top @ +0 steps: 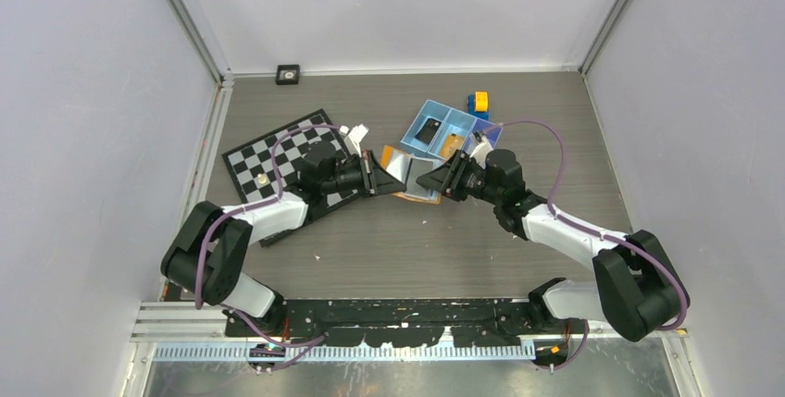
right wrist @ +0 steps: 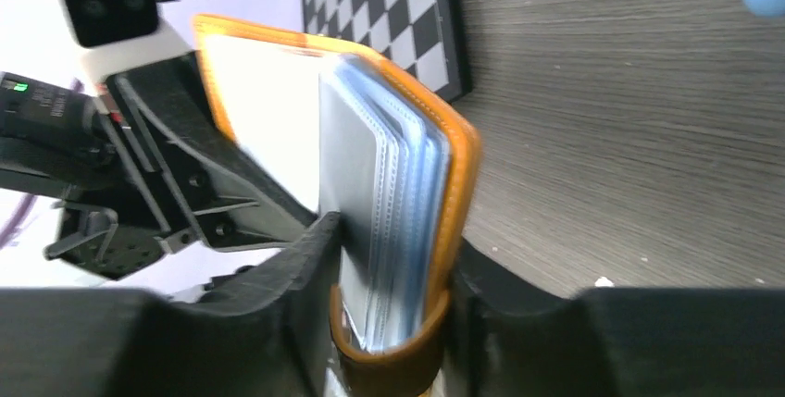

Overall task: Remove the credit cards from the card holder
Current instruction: Open the card holder.

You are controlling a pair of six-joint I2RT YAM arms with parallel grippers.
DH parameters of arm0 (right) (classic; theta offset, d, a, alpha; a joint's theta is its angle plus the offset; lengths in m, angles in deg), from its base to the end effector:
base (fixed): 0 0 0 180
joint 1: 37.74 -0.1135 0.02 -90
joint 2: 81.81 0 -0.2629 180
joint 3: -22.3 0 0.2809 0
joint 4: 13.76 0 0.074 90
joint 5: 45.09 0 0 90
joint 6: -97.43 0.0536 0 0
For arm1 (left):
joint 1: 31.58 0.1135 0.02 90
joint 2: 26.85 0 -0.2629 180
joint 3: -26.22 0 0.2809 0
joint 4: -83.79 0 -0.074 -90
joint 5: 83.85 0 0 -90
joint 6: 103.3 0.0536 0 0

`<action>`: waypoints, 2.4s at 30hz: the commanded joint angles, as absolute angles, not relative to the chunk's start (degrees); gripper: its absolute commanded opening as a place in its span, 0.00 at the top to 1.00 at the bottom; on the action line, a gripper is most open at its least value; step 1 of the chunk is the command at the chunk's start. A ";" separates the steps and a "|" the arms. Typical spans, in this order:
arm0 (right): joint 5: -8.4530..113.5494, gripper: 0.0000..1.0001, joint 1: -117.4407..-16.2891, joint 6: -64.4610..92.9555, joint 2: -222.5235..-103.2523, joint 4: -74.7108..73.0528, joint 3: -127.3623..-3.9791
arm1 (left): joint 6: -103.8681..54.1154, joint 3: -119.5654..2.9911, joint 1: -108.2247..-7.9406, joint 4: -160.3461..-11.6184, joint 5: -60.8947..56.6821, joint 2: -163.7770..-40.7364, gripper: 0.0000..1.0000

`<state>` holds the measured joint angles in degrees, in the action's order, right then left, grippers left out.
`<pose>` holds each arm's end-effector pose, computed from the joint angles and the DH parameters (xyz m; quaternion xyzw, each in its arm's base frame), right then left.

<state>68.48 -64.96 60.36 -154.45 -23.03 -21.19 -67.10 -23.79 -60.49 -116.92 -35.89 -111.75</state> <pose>0.2593 0.1575 0.1857 0.0639 0.8073 0.4899 0.3227 0.2780 -0.1945 0.1868 0.0565 0.7667 -0.5914 0.2435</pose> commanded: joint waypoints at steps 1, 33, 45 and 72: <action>69.88 0.69 -65.16 60.94 -153.03 -27.28 -21.02 | -68.56 -24.17 -60.67 -123.81 -38.66 -110.92 0.94; 67.30 1.00 -65.45 58.19 -155.11 -19.82 -24.09 | -51.37 -27.61 -71.22 -108.18 -29.47 -98.93 0.60; 67.50 1.00 -65.55 58.24 -152.57 -20.65 -23.18 | -56.20 -31.61 -63.48 -98.43 -28.40 -110.79 0.79; 75.49 1.00 -65.48 63.79 -149.65 -38.00 -18.16 | -69.81 -27.90 -60.24 -119.02 -40.24 -115.82 0.72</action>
